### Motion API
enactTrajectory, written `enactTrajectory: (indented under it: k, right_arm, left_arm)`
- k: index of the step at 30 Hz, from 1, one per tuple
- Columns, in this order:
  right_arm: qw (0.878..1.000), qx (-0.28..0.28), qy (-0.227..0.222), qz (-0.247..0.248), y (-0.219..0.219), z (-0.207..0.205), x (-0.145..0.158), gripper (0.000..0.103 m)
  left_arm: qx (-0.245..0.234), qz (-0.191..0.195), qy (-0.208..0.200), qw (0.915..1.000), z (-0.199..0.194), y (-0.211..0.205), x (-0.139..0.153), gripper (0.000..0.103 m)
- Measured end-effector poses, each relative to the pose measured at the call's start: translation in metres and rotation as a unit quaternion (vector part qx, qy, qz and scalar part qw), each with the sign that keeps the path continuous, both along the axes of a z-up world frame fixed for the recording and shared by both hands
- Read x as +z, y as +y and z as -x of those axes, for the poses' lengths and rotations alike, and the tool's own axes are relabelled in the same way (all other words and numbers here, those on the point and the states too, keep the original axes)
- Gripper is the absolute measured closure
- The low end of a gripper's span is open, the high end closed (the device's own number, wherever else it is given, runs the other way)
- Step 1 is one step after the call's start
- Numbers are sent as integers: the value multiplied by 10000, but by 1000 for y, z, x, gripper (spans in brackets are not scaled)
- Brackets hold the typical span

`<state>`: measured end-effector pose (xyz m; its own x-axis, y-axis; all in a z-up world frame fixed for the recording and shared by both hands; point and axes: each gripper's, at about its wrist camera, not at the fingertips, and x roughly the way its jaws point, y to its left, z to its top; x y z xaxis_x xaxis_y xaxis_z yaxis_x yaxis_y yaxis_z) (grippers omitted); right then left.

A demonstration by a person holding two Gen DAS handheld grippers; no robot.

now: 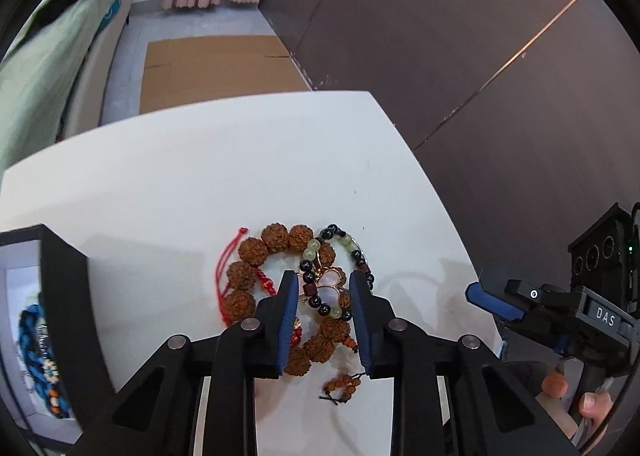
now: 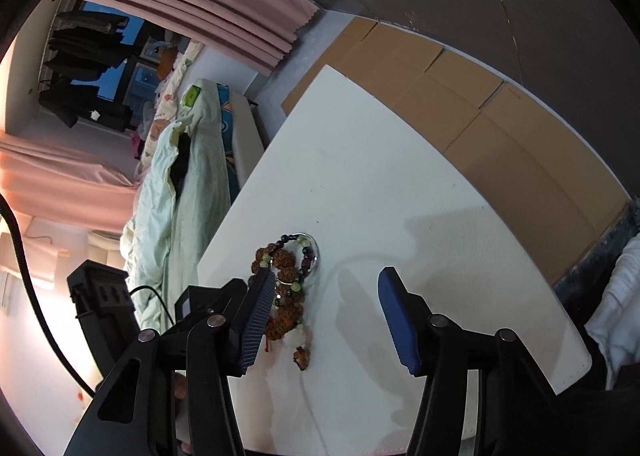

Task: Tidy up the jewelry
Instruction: 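Grasp the black-and-green bead bracelet with the left tool, then lift the bead bracelet with the left tool while the right tool grasps the silver bangle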

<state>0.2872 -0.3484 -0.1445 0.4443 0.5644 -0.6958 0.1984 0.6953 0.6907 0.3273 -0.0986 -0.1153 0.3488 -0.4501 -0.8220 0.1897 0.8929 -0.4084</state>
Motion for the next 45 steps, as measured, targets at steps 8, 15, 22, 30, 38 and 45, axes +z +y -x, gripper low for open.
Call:
enactTrajectory:
  k: [8, 15, 22, 30, 38, 45]
  right_arm:
    - [10000, -30, 56, -27, -3, -2, -5, 47]
    - [9997, 53, 95, -198, 4, -3, -10, 47]
    - [9997, 59, 140, -184, 15, -4, -14, 47]
    - [9993, 185, 124, -295, 32, -9, -20, 60]
    - [9984, 471, -85, -302, 55, -22, -16, 76]
    - [9964, 837, -81, -88, 83, -32, -17, 76]
  left_arm:
    - [128, 6, 197, 9997, -8, -1, -14, 76]
    - [194, 246, 207, 9993, -9, 0, -15, 94]
    - [261, 597, -56, 9979, -5, 8, 3, 95]
    - [307, 934, -424, 9943, 4, 22, 35, 95]
    - [457, 1117, -724, 9901, 12, 45, 60, 96]
    - [632, 1159, -800, 9880, 15, 67, 65, 96]
